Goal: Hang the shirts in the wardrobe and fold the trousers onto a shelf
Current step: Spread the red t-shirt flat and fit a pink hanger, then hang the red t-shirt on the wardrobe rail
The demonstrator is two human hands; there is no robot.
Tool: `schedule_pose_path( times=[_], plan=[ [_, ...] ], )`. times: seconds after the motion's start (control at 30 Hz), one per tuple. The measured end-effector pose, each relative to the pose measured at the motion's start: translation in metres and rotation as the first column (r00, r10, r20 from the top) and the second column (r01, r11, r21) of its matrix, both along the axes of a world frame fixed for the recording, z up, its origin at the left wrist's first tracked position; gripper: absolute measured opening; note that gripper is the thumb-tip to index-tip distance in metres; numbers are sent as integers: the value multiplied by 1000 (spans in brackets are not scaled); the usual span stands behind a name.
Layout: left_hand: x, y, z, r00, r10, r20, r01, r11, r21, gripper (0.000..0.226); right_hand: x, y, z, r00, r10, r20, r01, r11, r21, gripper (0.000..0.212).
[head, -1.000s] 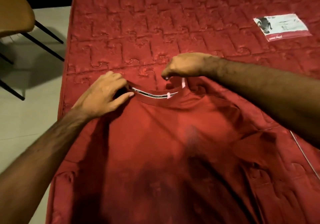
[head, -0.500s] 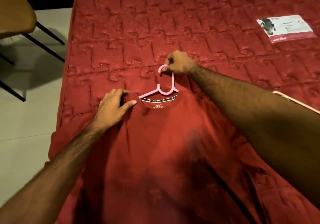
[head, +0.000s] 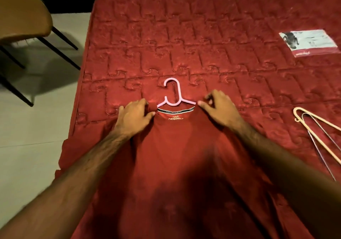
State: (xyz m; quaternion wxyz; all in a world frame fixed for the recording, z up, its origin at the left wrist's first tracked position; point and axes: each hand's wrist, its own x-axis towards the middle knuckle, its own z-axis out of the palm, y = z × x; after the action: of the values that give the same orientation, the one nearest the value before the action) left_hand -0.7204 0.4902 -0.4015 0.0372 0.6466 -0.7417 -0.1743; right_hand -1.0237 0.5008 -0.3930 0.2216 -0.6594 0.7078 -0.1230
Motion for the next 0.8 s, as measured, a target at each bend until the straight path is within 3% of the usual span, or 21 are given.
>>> schedule_pose_path(
  times=[0.2, 0.27, 0.4, 0.53, 0.67, 0.8],
  plan=[
    [-7, -16, 9, 1000, -4, 15, 2, 995, 95, 34, 2, 15, -7, 987, 75, -141, -88, 992, -92, 22],
    [-8, -12, 18, 1000, -7, -4, 8, 997, 71, 32, 5, 12, 1, 996, 57, -66, -61, 996, -66, 21],
    [0, 6, 45, 993, -10, -122, -2, 995, -97, 30, 4, 10, 38, 989, 87, 123, -74, 992, -106, 17],
    [8, 20, 89, 956, -105, -275, 30, 964, -263, 28, 4, 13, 94, 977, 143, 156, -103, 965, -240, 15],
    [20, 53, 142, 959, -214, -185, 112, 887, -448, 33, 10, 34, 148, 966, 165, 198, -93, 939, -332, 15],
    [34, 91, 200, 959, -206, -196, 57, 815, -577, 28, 23, 70, 210, 921, 273, 277, -140, 897, -419, 22]
  ],
)
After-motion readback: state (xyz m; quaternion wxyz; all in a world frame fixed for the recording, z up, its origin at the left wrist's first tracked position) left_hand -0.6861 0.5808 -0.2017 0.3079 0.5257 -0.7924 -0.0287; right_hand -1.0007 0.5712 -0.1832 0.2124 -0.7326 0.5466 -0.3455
